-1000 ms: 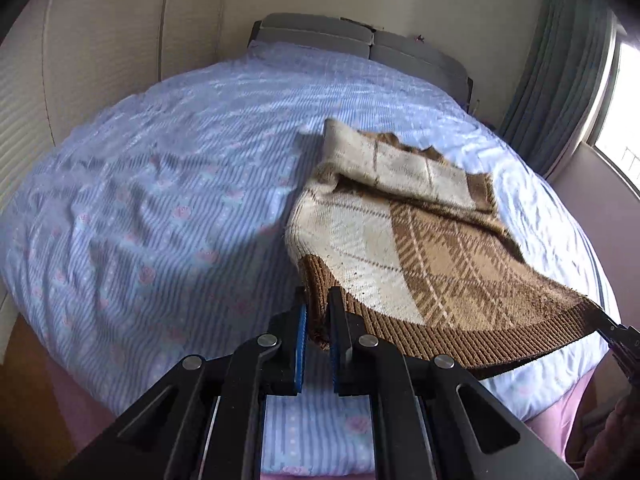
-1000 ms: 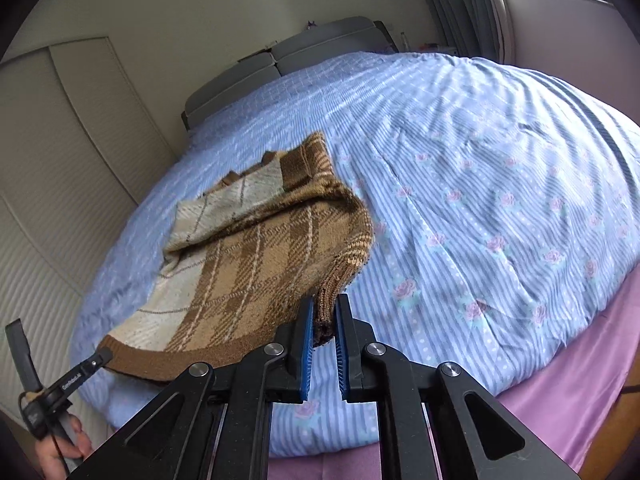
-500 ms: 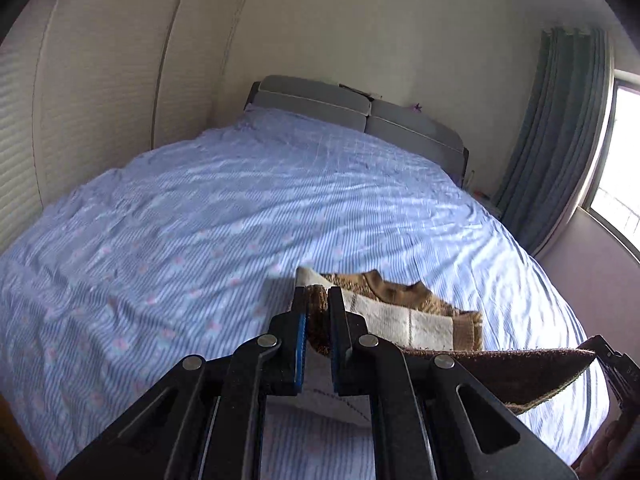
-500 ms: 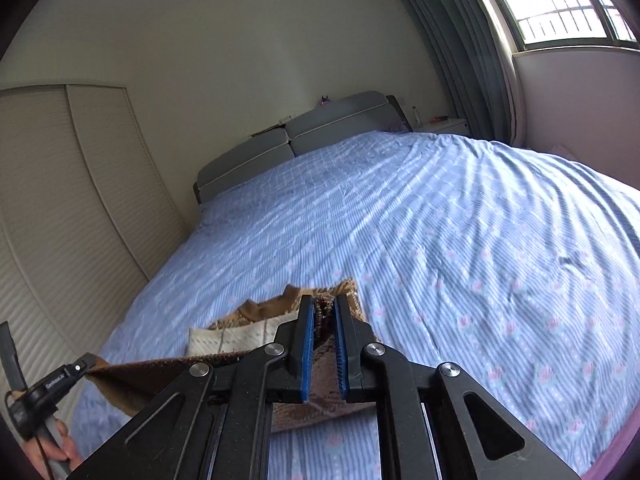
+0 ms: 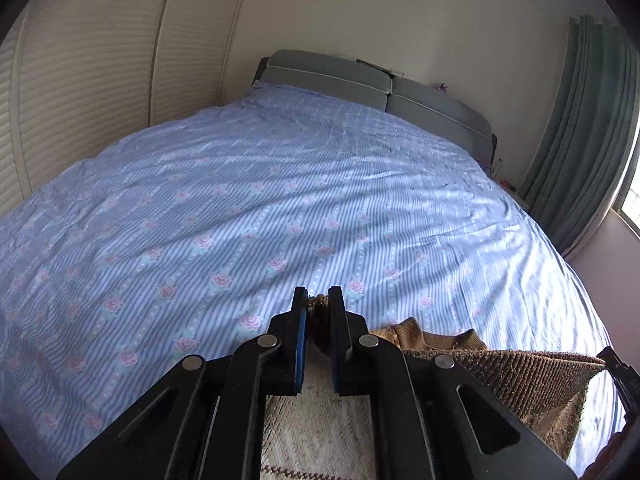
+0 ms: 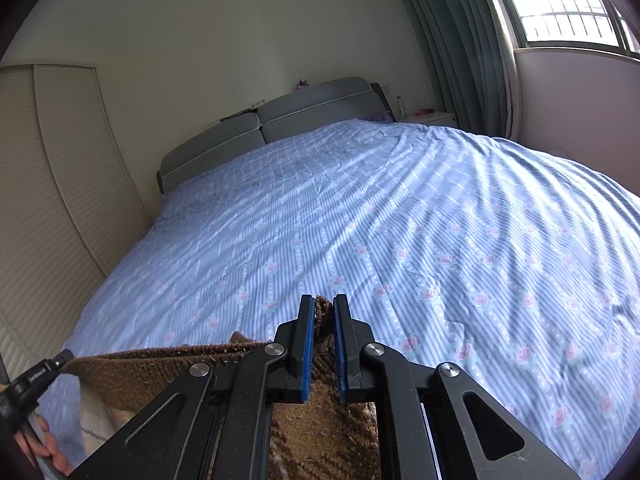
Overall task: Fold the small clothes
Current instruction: 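Grasp the ribbed hem with the left gripper while the right gripper grasps the hem too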
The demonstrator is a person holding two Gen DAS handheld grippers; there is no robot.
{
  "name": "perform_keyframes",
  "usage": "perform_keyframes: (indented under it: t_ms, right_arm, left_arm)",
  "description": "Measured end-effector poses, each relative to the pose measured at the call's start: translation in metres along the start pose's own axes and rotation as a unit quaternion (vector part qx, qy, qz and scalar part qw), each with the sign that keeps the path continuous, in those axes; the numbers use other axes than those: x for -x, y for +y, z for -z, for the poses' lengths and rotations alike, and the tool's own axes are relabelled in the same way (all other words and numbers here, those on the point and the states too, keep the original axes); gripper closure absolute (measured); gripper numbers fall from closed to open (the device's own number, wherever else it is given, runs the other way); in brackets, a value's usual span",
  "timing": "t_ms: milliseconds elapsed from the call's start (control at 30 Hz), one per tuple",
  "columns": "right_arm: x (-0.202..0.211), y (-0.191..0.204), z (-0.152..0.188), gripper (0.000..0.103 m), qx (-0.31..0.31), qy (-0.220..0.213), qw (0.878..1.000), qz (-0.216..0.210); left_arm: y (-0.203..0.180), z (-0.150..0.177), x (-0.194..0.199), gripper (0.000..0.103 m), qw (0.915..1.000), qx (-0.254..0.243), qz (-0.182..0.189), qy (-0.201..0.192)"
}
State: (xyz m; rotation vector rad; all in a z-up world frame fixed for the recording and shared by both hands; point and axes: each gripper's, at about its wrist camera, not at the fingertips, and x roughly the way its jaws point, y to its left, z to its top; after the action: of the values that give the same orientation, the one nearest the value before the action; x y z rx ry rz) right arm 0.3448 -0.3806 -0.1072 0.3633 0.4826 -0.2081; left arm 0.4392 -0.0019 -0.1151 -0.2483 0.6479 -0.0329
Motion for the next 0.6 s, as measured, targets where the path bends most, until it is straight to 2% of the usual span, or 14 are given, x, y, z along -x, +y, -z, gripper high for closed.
perform_keyframes:
  t_ms: [267,300,333,433,600]
  right_arm:
    - [-0.068,-0.001,0.004,0.096,0.003,0.028,0.999,0.015]
    - [-0.075,-0.001,0.005,0.102,0.005,0.031,0.999,0.021]
    - [-0.081,-0.002,0.007,0.102,0.008,0.034,0.999,0.031]
    - [-0.101,-0.007,0.013,0.102,0.010,0.068,0.997,0.044]
    - [-0.108,-0.013,0.026,0.102,0.017,0.095,0.994,0.049]
  left_arm:
    - [0.002,0.003,-0.062,0.092,0.9994,-0.005,-0.026,0.021]
    - [0.002,0.005,-0.069,0.092,0.9992,-0.006,-0.030,0.026]
    - [0.001,0.007,-0.075,0.092,0.9991,-0.008,-0.031,0.030]
    - [-0.002,0.016,-0.092,0.091,0.9980,-0.020,-0.034,0.050]
    - [-0.006,0.018,-0.103,0.089,0.9958,-0.033,-0.041,0.076]
